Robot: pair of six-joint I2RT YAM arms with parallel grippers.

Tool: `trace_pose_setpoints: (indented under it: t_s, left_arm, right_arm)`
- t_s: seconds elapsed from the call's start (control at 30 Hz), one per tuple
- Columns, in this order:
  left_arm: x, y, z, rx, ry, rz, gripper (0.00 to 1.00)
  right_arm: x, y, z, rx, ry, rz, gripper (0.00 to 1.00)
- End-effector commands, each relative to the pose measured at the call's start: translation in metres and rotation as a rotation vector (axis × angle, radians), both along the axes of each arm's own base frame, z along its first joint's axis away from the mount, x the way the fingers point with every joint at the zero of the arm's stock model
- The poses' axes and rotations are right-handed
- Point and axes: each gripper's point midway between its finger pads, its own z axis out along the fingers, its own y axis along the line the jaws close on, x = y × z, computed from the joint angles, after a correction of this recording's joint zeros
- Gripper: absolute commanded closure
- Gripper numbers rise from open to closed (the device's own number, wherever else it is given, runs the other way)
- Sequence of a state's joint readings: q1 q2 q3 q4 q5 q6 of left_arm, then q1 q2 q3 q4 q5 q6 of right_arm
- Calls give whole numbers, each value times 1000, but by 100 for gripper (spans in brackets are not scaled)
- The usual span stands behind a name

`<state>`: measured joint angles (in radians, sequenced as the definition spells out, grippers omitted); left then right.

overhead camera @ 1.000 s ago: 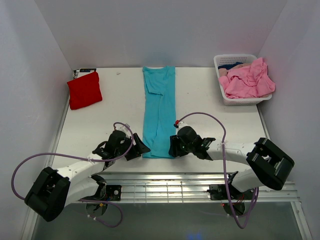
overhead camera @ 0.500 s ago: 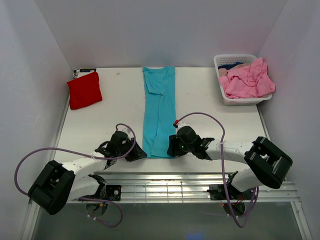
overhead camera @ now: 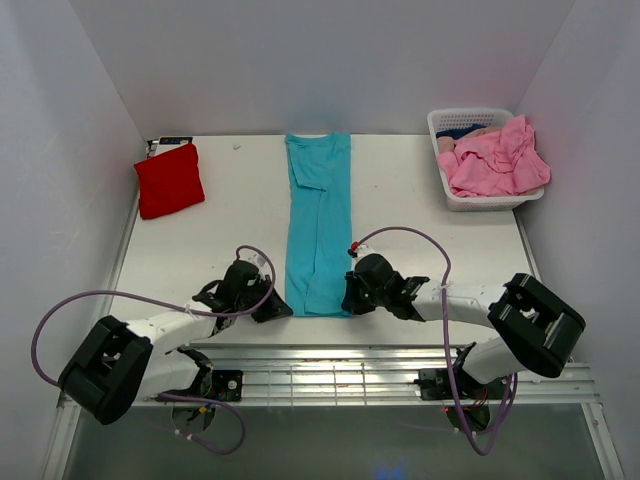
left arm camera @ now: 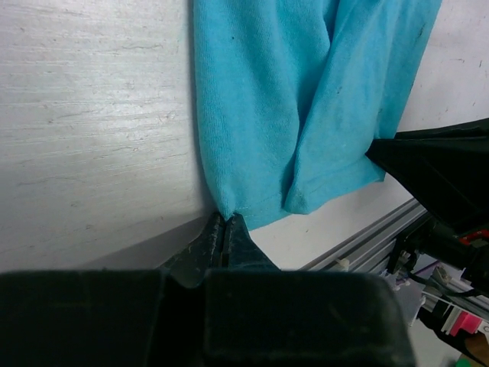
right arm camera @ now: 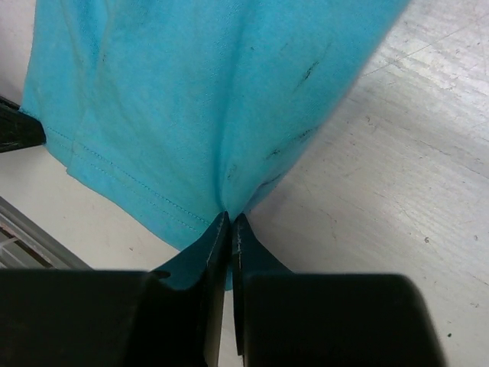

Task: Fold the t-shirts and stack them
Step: Grab the bottom of the folded rectangular tshirt with both arms, then fold the folded rectangular tshirt in 1/3 of the way

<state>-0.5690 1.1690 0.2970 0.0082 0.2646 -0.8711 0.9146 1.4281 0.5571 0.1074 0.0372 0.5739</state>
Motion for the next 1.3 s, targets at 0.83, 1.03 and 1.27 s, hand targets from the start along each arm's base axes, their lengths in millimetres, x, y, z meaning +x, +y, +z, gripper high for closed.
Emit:
trace_pose_setpoints:
  t_s: [0.83,1.03,1.27]
  left_arm:
    - [123,-54,75,130,-342,-9,100]
    - [154,-51,67,210,-367,40,100]
    - [207,-54,58,288,-402,96,100]
  right_arm:
    - [102,29,68,-113,-146,-102,92]
    - [148,20,74,-160,-176,-136,92]
    - [201,10,73,-193,-192,-174,92]
